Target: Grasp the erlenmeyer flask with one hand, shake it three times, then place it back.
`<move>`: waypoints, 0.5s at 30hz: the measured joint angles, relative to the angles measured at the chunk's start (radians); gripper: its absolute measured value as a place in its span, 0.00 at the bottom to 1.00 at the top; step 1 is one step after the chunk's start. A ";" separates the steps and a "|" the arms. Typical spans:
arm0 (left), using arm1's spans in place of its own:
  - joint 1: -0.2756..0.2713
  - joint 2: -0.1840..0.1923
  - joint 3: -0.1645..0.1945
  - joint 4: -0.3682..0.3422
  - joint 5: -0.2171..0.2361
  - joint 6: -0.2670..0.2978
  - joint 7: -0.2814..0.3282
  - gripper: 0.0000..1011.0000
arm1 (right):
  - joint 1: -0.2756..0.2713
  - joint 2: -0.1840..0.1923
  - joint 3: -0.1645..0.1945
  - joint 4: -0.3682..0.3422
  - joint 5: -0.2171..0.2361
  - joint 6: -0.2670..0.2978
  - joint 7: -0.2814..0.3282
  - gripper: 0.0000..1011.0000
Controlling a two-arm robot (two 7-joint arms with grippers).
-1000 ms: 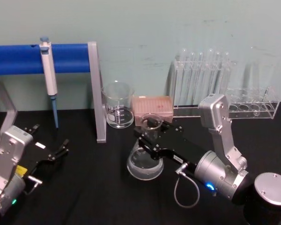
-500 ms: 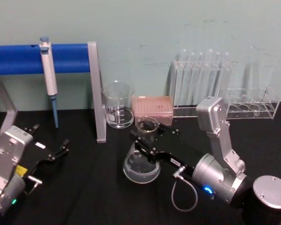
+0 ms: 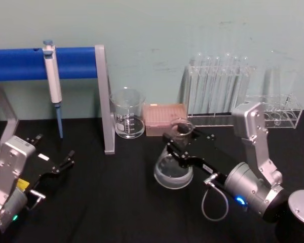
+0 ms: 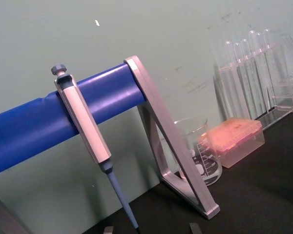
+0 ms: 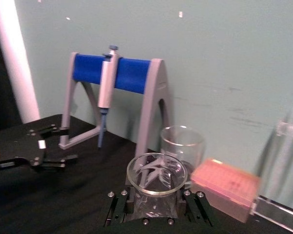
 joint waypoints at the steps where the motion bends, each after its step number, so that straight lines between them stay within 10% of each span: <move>1: 0.000 0.000 0.000 0.000 0.000 0.000 0.000 0.99 | -0.003 0.001 0.008 -0.001 -0.003 0.000 -0.007 0.45; 15: 0.000 0.000 0.000 0.000 0.000 0.000 0.000 0.99 | -0.023 0.000 0.071 -0.004 -0.039 0.004 -0.052 0.45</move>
